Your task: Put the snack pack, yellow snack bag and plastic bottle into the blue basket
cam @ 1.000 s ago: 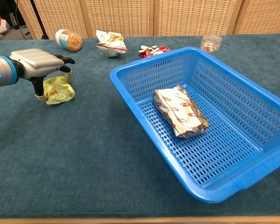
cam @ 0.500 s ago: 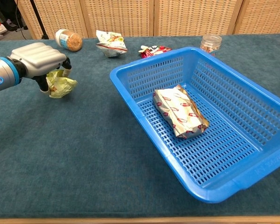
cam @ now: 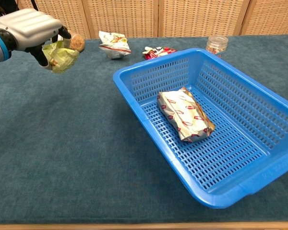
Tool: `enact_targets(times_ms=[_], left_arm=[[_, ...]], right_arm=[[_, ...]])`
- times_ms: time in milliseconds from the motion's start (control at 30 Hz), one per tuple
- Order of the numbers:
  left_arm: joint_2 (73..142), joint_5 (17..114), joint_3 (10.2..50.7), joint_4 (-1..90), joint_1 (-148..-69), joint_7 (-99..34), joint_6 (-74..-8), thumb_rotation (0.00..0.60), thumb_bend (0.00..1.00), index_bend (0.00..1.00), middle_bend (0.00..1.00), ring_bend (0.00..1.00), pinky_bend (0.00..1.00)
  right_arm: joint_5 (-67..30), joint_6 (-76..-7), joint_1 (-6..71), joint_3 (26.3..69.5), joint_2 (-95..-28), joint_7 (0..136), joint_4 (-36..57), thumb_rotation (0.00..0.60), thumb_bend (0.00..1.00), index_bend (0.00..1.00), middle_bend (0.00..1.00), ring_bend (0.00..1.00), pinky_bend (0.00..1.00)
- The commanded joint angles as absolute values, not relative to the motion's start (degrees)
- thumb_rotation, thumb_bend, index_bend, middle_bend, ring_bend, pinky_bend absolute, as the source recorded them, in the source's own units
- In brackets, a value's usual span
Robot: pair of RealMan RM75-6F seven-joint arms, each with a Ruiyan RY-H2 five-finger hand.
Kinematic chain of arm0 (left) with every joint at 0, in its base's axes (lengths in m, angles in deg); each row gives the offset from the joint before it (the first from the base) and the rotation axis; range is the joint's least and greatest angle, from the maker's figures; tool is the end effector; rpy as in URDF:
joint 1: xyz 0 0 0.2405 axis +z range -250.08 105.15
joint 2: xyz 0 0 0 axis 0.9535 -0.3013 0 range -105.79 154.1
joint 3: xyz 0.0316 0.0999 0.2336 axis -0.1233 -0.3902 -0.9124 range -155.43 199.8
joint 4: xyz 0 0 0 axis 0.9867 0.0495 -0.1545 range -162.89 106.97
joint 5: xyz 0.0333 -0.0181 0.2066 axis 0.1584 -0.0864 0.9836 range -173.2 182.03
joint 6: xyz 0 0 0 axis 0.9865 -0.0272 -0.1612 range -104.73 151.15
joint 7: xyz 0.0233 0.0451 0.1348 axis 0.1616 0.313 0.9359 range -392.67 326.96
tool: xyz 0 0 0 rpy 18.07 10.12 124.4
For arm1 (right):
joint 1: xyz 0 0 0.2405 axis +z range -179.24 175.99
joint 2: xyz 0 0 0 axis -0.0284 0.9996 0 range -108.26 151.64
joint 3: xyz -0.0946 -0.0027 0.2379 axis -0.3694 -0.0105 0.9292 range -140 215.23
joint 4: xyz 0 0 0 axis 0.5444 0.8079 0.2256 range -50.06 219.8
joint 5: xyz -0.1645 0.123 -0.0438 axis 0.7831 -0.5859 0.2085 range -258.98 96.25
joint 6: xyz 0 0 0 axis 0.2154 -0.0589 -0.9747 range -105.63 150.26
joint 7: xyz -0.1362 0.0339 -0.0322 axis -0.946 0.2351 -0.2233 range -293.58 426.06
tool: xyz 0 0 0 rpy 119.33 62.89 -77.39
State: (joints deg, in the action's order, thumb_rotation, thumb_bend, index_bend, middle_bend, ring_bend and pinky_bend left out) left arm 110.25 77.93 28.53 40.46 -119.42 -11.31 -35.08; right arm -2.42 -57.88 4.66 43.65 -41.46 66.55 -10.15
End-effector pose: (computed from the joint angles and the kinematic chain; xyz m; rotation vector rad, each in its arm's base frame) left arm -0.1733 0.3975 0.0295 -1.8809 -0.4233 -0.7790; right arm -0.3138 -0.1989 0.1627 1.3017 -0.9948 0.8856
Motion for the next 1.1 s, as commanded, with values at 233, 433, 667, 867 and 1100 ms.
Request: enact_targets(times_ms=[233,433,667,867,1100], left_arm=[[106.07,82.25,33.24,52.81,-120.87,-9.59,-41.34,0.600,0.34,0.85,0.43,0.41,0.43],[108.09,86.75,34.28,58.84,-122.12,-8.82,-44.67,0.600,0.34,0.85,0.43,0.41,0.43],[112.16,93.24,33.16,62.40,-123.51,-7.40,-46.91,0.600,0.33,0.85,0.43,0.41,0.43],[116.58,94.02,33.04,62.03,-125.11,-4.66,-45.25,0.600,0.33,0.85,0.43,0.41,0.43],[121.86,89.07,34.10,58.90,-126.36,1.17,-41.52,0.600,0.30,0.83,0.42,0.41,0.43]], right_arm=[[-1.78,-58.59,4.32,43.63,-40.98,67.54,-10.55,0.600,0.10,0.00,0.00,0.00,0.02],[-1.38,-59.15,3.95,43.65,-40.39,68.93,-10.70,0.600,0.10,0.00,0.00,0.00,0.02],[-0.83,-59.91,3.49,43.67,-39.80,70.49,-10.71,0.600,0.10,0.00,0.00,0.00,0.02],[-0.75,-60.82,2.93,43.83,-39.17,71.54,-10.99,0.600,0.10,0.00,0.00,0.00,0.02],[-1.25,-61.19,2.48,44.19,-38.62,73.13,-10.62,0.600,0.10,0.00,0.00,0.00,0.02]])
